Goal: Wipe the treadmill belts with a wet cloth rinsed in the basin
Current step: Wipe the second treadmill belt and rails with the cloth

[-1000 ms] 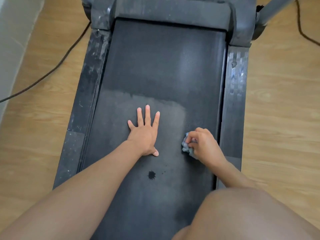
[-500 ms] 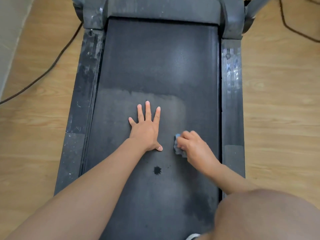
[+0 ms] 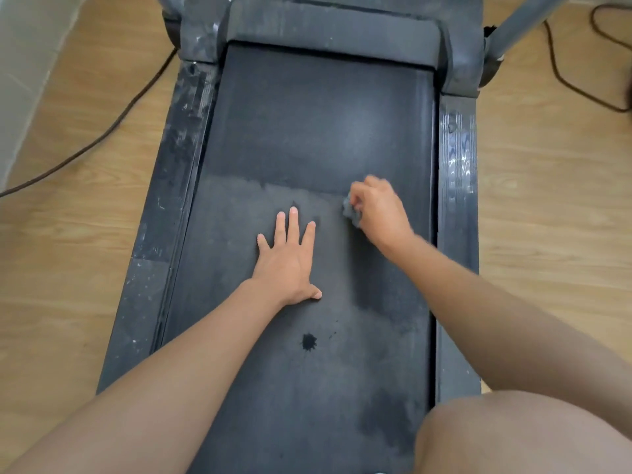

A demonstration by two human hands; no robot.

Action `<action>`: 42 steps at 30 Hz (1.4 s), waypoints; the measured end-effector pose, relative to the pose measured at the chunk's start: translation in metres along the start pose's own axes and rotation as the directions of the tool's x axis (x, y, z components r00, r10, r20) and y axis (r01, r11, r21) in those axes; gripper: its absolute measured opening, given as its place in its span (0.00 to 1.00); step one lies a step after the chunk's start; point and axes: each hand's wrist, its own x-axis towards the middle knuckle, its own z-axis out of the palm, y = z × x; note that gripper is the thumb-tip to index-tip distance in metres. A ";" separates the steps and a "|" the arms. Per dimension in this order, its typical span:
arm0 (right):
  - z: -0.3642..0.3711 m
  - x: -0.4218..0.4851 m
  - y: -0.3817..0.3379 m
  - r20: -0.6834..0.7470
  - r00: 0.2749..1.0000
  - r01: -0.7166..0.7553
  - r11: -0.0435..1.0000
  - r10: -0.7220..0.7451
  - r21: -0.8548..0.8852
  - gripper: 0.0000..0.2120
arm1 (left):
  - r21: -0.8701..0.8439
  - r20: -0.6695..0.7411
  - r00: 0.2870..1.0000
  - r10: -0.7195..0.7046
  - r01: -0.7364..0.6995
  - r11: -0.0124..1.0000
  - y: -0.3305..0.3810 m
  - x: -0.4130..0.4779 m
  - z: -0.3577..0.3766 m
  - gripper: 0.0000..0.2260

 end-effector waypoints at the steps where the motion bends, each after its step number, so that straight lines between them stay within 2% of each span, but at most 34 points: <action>1: 0.008 -0.027 -0.006 0.014 1.000 0.009 1.000 -0.009 0.025 0.11 | -0.021 -0.025 1.000 -0.011 0.010 1.000 -0.001 -0.005 0.003 0.63; 5: 0.031 -0.152 -0.028 0.219 0.957 0.160 0.975 -0.191 0.151 0.13 | -0.054 -0.064 0.996 -0.069 0.066 0.996 -0.020 -0.032 0.020 0.68; 7: 0.030 -0.158 -0.024 0.276 0.927 0.212 0.961 -0.255 0.175 0.15 | -0.045 -0.065 0.994 -0.084 0.081 0.996 -0.036 -0.044 0.028 0.70; 9: 0.024 -0.118 -0.012 0.250 0.927 0.250 0.958 -0.280 0.142 0.15 | -0.032 -0.069 0.994 -0.082 0.080 0.996 -0.052 -0.049 0.035 0.69; 13: 0.007 0.002 0.008 0.055 0.992 0.113 0.991 -0.117 0.073 0.11 | -0.083 -0.008 0.996 -0.089 0.088 0.993 -0.060 -0.048 0.044 0.68; 16: -0.006 0.060 0.007 0.061 0.997 0.037 0.999 -0.038 0.019 0.10 | -0.059 0.028 0.996 -0.088 0.090 0.994 -0.056 -0.043 0.043 0.67; 19: -0.003 0.054 -0.007 0.039 0.999 -0.036 0.997 0.034 0.063 0.12 | -0.041 0.049 0.994 -0.095 0.097 0.994 -0.055 -0.045 0.040 0.67; 22: 0.022 -0.029 -0.025 0.110 0.990 0.079 0.989 -0.093 0.121 0.13 | -0.040 0.055 0.993 -0.100 0.102 0.994 -0.053 -0.047 0.038 0.66; 26: 0.045 -0.145 -0.040 0.308 0.920 0.196 0.966 -0.241 0.170 0.17 | -0.040 0.032 0.995 -0.091 0.092 0.995 -0.054 -0.046 0.036 0.66; 30: 0.035 -0.115 -0.031 0.345 0.855 0.349 0.921 -0.388 0.171 0.13 | -0.048 0.015 0.995 -0.095 0.095 0.994 -0.057 -0.048 0.036 0.66; 32: 0.026 -0.067 -0.017 0.273 0.905 0.318 0.945 -0.327 0.077 0.13 | -0.049 0.025 0.995 -0.093 0.094 0.994 -0.057 -0.047 0.037 0.66; 34: 0.015 -0.005 -0.004 0.136 0.980 0.144 0.989 -0.147 0.032 0.14 | -0.049 0.019 0.995 -0.094 0.094 0.994 -0.057 -0.048 0.038 0.66; 35: 0.010 0.025 0.001 0.091 0.993 0.075 0.997 -0.076 0.018 0.14 | -0.052 0.018 0.996 -0.089 0.090 0.995 -0.058 -0.048 0.037 0.66; 37: 0.000 0.071 -0.004 0.098 0.995 -0.002 0.999 0.006 -0.038 0.13 | -0.067 0.014 0.997 -0.070 0.071 0.995 -0.063 -0.047 0.037 0.65; 40: -0.003 0.076 -0.028 0.124 0.992 -0.008 0.997 0.017 -0.073 0.10 | -0.152 -0.028 0.997 -0.066 0.061 0.987 -0.071 -0.051 0.031 0.65; 42: 0.010 0.031 -0.036 0.144 0.988 0.062 0.997 -0.055 -0.043 0.09 | -0.189 -0.089 0.990 -0.110 0.092 0.978 -0.079 -0.055 0.028 0.66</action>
